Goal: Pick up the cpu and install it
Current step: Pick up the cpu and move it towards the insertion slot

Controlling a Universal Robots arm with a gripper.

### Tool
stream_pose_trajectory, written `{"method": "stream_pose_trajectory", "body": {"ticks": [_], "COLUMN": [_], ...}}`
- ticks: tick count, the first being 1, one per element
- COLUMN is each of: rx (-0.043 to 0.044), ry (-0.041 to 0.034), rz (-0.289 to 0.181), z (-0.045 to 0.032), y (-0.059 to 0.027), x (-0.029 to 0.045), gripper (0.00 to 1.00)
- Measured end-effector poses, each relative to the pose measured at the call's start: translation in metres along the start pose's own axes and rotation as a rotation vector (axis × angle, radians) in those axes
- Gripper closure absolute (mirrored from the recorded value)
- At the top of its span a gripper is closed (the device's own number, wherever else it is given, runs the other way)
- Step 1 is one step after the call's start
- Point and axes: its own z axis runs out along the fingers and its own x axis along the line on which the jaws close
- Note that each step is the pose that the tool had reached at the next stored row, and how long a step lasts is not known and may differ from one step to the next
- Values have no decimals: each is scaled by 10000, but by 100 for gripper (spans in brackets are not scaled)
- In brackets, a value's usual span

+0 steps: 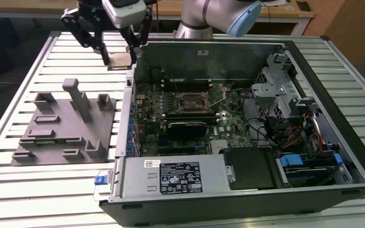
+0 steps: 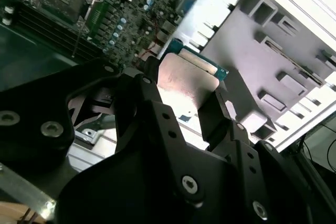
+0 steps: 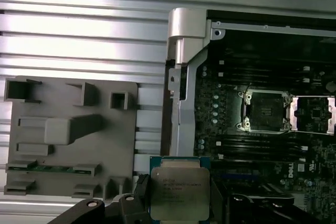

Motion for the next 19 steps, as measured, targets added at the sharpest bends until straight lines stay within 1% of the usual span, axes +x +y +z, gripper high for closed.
{"method": "stream_pose_trajectory", "body": {"ticks": [12,14,16,19], "rx": [1,0,-1,-2], "ry": [14,22,39,58], "rz": [0,1,1,2], "z": [15,18,27,69], "y": [-22,-24,-26,-30], "x": [-536,-600,-643,-707], "gripper": [46,46,46,46]}}
